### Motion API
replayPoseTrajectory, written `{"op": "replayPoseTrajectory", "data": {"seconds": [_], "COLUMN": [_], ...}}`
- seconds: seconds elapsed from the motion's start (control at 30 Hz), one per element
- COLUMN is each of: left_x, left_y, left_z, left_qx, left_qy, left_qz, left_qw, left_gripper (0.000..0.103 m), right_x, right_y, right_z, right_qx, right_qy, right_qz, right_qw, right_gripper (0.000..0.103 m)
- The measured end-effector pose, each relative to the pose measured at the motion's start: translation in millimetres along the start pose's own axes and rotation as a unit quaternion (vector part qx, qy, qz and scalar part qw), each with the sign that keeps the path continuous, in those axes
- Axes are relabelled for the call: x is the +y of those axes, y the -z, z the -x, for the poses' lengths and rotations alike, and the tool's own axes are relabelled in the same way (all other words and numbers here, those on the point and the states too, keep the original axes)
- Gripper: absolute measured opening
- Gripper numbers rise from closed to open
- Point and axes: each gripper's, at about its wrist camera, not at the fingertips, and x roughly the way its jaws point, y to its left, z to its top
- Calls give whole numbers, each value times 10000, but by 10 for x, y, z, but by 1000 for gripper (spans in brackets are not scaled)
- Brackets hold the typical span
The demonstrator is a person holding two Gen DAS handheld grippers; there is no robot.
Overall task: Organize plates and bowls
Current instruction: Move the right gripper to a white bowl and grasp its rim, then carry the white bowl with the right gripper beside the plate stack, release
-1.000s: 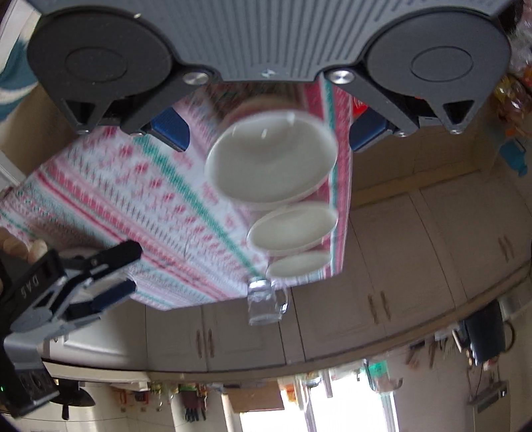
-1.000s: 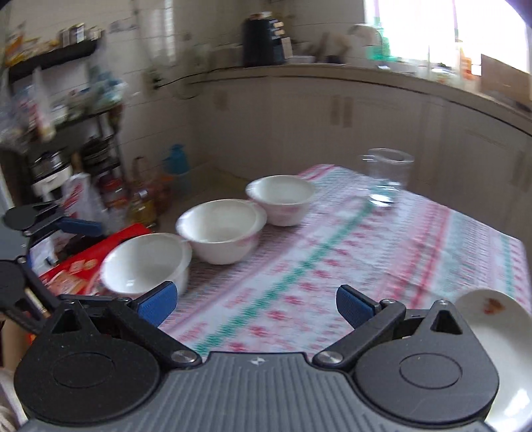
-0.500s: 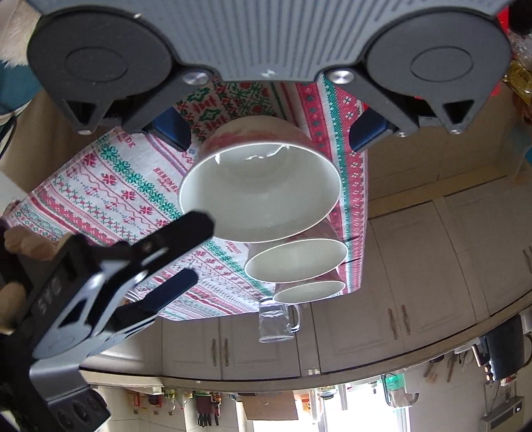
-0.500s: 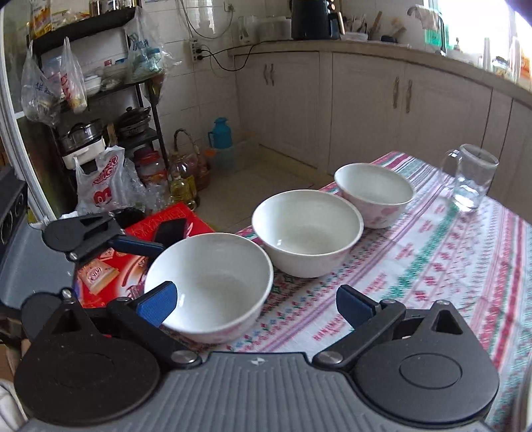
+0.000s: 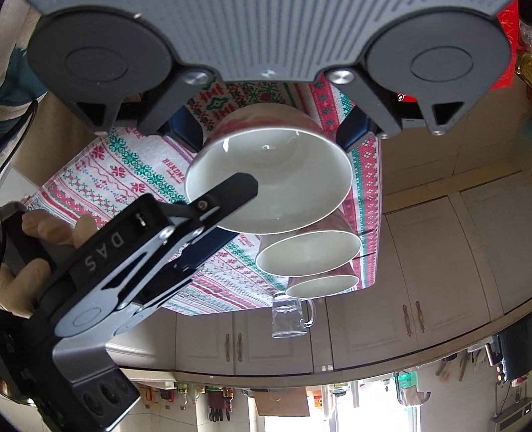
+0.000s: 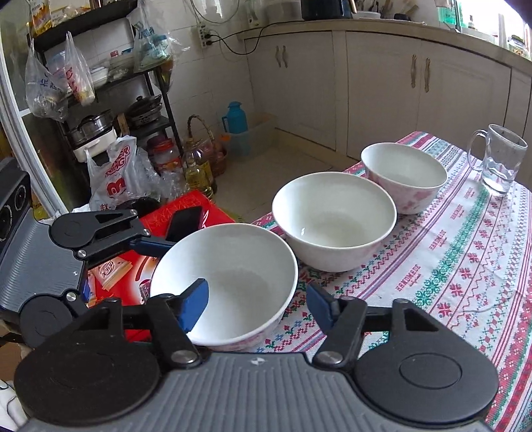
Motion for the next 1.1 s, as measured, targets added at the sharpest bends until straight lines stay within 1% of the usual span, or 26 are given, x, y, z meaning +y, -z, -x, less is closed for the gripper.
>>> {"op": "replayPoseTrajectory", "data": {"seconds": [0.07, 0.3, 0.53, 0.73, 0.93, 1.1], "left_x": [1, -30, -109, -256, -422, -561], "left_y": [-6, -37, -100, -208, -328, -425], "left_z": [2, 8, 14, -40, -133, -232], "left_qx": [11, 65, 88, -8, -133, -202], "left_qy": [8, -33, 44, 283, 561, 867], "left_qz": [15, -63, -153, -300, -494, -615], "left_qw": [10000, 10000, 9998, 9991, 9971, 9941], "left_gripper": [87, 86, 86, 86, 86, 86], "right_x": [-2, 23, -21, -113, -230, -331], "right_y": [0, 5, 47, 150, 271, 399], "right_z": [-16, -18, 73, 288, 533, 725], "right_qx": [20, 32, -13, -97, -224, -305], "right_qy": [-76, -72, -33, 166, 469, 756], "right_qz": [-27, -62, -131, -243, -440, -599], "right_qw": [10000, 10000, 9999, 9995, 9977, 9949], "right_gripper": [64, 65, 65, 66, 66, 67]}}
